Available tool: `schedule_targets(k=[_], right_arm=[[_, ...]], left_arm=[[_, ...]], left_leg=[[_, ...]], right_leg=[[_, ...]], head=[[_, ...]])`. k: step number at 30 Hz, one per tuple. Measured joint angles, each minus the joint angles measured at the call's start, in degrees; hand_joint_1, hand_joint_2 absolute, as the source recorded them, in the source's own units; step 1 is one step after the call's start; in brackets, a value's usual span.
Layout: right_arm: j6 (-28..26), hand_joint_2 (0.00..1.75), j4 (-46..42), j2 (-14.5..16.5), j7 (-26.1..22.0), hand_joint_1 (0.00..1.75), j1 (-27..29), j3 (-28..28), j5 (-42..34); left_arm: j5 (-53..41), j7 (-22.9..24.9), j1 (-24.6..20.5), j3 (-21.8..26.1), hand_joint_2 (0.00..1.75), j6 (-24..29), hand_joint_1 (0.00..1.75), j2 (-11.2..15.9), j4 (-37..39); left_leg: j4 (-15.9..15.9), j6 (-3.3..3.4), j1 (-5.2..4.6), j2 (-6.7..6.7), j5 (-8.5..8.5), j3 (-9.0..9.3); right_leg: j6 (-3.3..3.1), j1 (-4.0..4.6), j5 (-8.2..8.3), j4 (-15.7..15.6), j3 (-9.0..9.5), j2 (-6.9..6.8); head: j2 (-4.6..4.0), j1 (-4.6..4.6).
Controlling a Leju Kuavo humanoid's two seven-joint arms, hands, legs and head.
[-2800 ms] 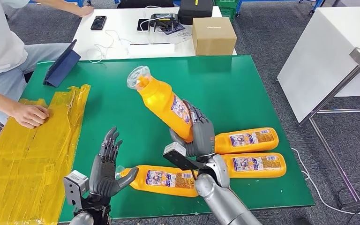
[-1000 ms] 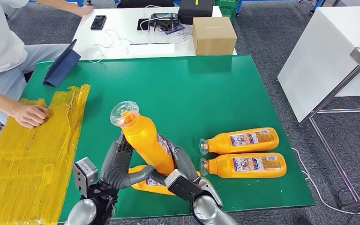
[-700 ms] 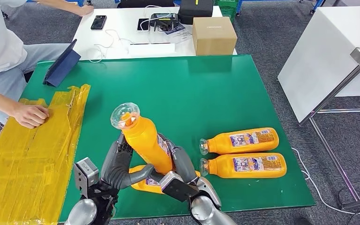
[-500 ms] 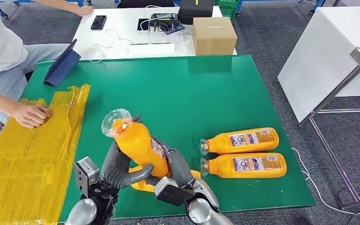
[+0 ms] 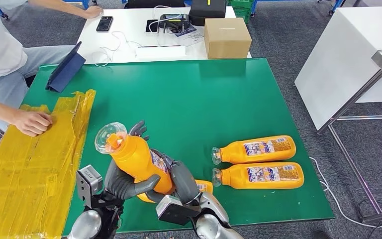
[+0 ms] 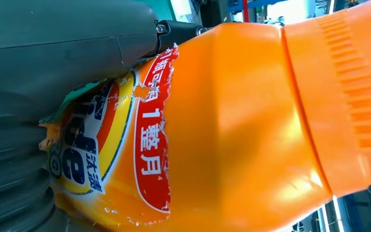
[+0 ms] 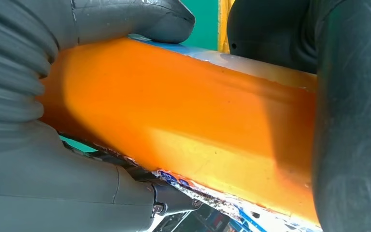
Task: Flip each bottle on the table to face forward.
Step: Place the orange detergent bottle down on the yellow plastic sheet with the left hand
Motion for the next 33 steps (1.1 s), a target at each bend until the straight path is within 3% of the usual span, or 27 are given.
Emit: schedule_targets(k=[17,21,26,33], right_arm=[[0.0,1.75,0.0,0.0,0.0,1.75,0.0,0.2,0.0],[0.1,1.75,0.0,0.0,0.1,1.75,0.0,0.2,-0.2],[0.6,1.75,-0.2,0.0,0.5,1.75,-0.3,0.6,-2.6],[0.6,1.75,-0.3,0.0,0.6,1.75,-0.5,0.7,-3.0]], left_arm=[[0.0,0.0,0.0,0.0,1.75,0.0,0.0,0.0,0.0],[-0.2,-0.6,0.0,0.1,1.75,0.9,1.75,0.0,0.0],[-1.6,-5.1,1.0,0.5,1.75,11.7,1.75,-1.2,-0.9],[-2.0,-5.1,1.5,0.9,1.75,12.8,1.75,-1.6,-1.8]], left_leg=[[0.0,0.0,0.0,0.0,0.0,0.0],[0.0,0.0,0.0,0.0,0.0,0.0],[0.0,0.0,0.0,0.02,0.0,0.0],[0.0,0.0,0.0,0.02,0.0,0.0]], right_leg=[[0.0,0.0,0.0,0.0,0.0,0.0],[0.0,0.0,0.0,0.0,0.0,0.0],[0.0,0.0,0.0,0.0,-0.02,0.01],[0.0,0.0,0.0,0.0,-0.02,0.02]], head=[[0.0,0.01],[0.0,0.01],[0.0,-0.01],[0.0,0.0]])
